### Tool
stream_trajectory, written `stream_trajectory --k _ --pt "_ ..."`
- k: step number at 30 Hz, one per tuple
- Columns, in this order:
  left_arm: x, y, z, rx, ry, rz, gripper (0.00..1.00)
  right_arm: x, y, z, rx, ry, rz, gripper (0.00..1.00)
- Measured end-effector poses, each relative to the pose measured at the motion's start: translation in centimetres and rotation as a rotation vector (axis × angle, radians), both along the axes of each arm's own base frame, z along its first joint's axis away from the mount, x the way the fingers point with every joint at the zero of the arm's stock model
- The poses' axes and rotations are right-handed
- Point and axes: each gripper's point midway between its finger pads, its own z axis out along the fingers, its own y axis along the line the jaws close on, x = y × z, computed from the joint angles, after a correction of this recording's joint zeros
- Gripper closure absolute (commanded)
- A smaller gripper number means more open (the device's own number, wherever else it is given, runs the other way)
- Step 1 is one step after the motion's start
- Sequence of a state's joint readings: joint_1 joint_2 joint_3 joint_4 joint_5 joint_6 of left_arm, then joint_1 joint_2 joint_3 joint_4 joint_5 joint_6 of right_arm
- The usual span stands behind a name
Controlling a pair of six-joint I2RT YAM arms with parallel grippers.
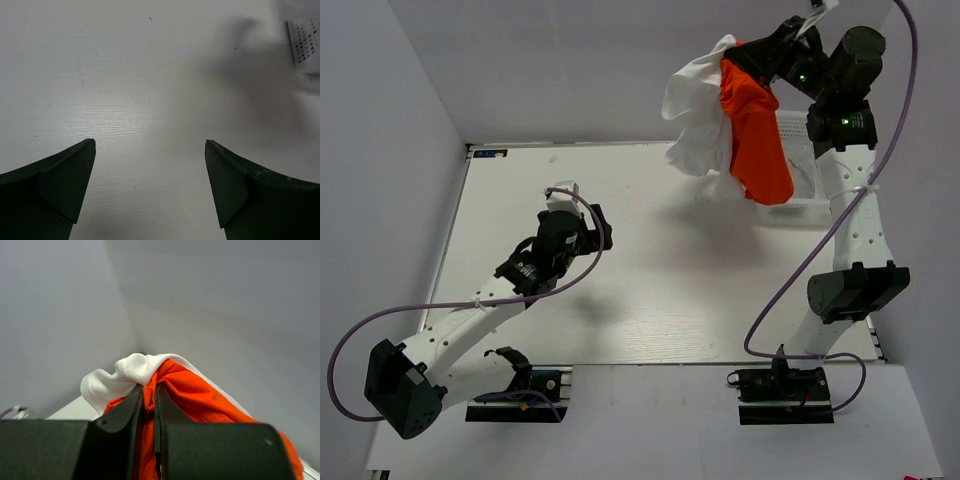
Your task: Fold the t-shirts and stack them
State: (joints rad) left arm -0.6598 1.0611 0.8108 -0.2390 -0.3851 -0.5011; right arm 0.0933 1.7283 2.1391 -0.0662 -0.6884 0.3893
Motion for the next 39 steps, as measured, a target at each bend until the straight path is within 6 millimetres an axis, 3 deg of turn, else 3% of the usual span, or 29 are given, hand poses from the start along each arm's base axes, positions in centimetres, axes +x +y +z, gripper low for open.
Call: stream_trajectory --k 4,8,11,14,17,20,21,22,26,28,31,33,35,39 --pt "-0.4 0.7 1.1 -0.015 -0.015 0.022 0.0 -2.3 4.0 -0.4 -0.017 0.009 0.135 1.0" --pt "-1.2 1.6 2.2 -0.029 -0.033 0.039 0.0 -3.9 6.6 -0.4 -0.033 -0.005 0.2 1.0" --pt "-1.7 2.3 2.3 -0.038 -0.024 0.066 0.0 -4.3 7.9 -0.7 -0.05 -0.016 0.211 1.0" --pt "-2.1 2.8 2.0 -0.044 -0.001 0.094 0.0 -3.9 9.2 -2.9 -0.071 0.011 0.194 1.0" --pt "-2.6 3.2 1.2 -0.049 0.038 0.118 0.0 -3.3 10.4 -8.2 -0.113 0.111 0.168 1.0" --pt "-3.0 3.4 0.5 -0.052 0.074 0.136 0.0 -3.1 11.5 -15.6 -0.163 0.256 0.144 1.0" --pt "-3.1 3.5 0.3 -0.055 0.081 0.14 0.0 -3.0 11.8 -18.5 -0.18 0.309 0.135 0.92" --pt "-3.2 3.5 0.2 -0.057 0.087 0.144 0.0 -3.2 12.1 -21.6 -0.202 0.366 0.127 0.63" --pt "-3.5 3.7 -0.1 -0.068 0.104 0.156 0.0 -4.5 12.4 -32.7 -0.284 0.602 0.081 0.1" --pt "-3.7 3.8 -0.2 -0.071 0.109 0.16 0.0 -5.2 12.3 -36.7 -0.316 0.686 0.058 0.1" --pt "-3.8 3.9 -0.7 -0.067 0.118 0.162 0.0 -6.3 11.3 -40.9 -0.368 0.769 -0.005 0.1" --pt "-3.9 3.9 -1.0 -0.065 0.125 0.163 0.0 -6.4 10.6 -41.9 -0.388 0.778 -0.053 0.1" --pt "-4.0 4.0 -1.5 -0.06 0.133 0.165 0.0 -6.3 9.6 -41.6 -0.394 0.759 -0.109 0.1" --pt "-4.2 4.0 -2.4 -0.05 0.149 0.163 0.0 -6.2 8.2 -37.6 -0.36 0.663 -0.182 0.1"
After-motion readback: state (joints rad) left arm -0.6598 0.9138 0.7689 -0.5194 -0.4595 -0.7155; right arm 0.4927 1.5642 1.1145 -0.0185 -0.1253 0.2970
